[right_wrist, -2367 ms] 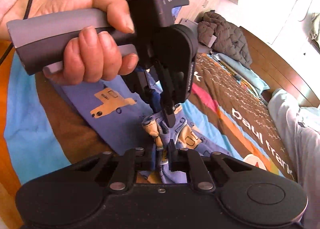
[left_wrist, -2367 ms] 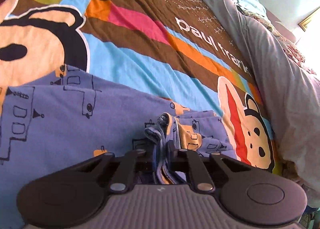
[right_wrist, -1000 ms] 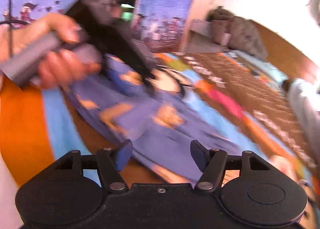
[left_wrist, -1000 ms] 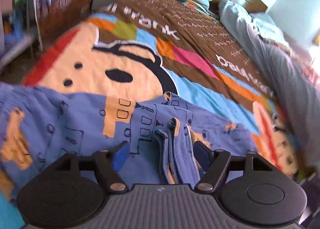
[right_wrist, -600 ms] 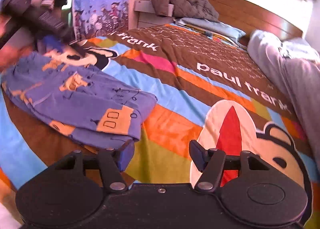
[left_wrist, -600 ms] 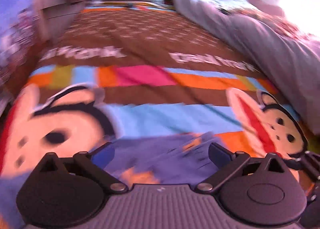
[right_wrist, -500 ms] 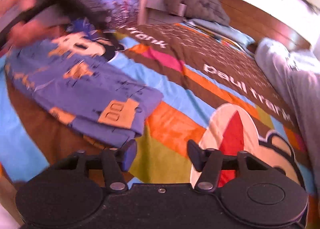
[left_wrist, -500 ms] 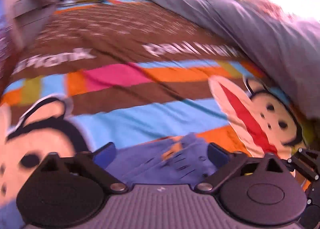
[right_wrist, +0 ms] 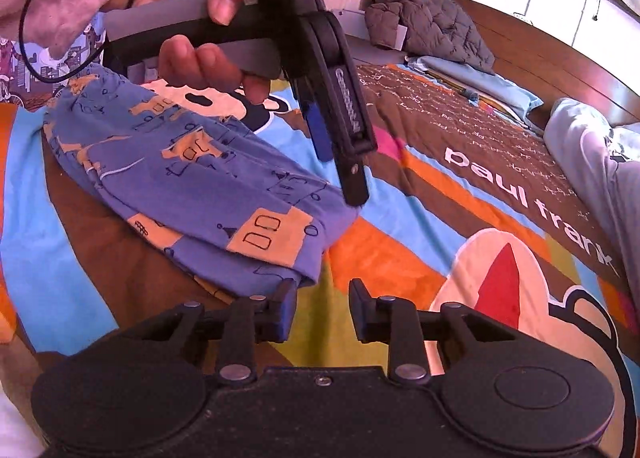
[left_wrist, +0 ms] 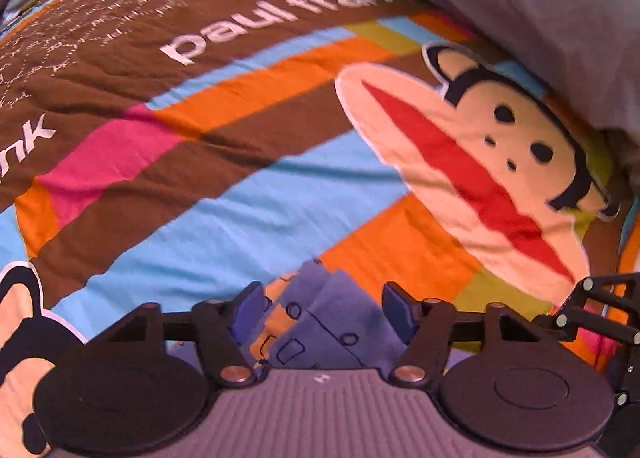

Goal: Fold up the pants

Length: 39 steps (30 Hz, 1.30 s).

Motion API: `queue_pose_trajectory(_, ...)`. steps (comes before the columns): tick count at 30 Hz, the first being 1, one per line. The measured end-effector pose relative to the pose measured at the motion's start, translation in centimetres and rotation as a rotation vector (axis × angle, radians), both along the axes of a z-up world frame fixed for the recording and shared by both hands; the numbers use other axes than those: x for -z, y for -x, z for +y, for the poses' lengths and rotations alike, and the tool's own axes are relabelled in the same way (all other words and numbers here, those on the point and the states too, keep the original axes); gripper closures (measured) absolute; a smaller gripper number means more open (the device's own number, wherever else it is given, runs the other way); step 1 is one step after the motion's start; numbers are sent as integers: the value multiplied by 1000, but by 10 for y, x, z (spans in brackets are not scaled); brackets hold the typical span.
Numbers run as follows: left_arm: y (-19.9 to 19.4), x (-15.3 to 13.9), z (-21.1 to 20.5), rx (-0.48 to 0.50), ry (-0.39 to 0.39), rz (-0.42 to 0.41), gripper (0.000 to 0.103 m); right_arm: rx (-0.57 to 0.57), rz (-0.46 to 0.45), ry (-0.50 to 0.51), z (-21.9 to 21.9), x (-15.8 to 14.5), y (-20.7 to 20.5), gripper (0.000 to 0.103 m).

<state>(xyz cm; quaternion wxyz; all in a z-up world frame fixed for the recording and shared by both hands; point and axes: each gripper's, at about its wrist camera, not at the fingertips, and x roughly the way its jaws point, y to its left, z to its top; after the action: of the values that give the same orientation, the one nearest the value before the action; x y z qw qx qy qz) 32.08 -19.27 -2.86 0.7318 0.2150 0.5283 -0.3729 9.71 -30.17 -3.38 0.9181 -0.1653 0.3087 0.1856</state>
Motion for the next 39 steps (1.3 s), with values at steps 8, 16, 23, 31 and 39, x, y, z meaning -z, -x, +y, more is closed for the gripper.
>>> queue_pose_trajectory(8, -11, 12, -12, -38, -109, 49, 76, -8, 10, -19, 5, 4, -6, 97)
queue_pose_trajectory(16, 4, 7, -17, -79, -109, -70, 98, 1, 3, -34, 2, -5, 1, 103)
queue_pose_trajectory(23, 13, 5, -16, -72, -101, -112, 98, -81, 56, 23, 6, -10, 29, 103)
queue_pose_trajectory(31, 16, 4, -18, -95, -85, -145, 87, -130, 115, 65, 11, -1, 43, 103)
queue_pose_trajectory(39, 43, -35, 48, -271, 75, -239, 27, 54, 87, -100, -27, -12, 29, 55)
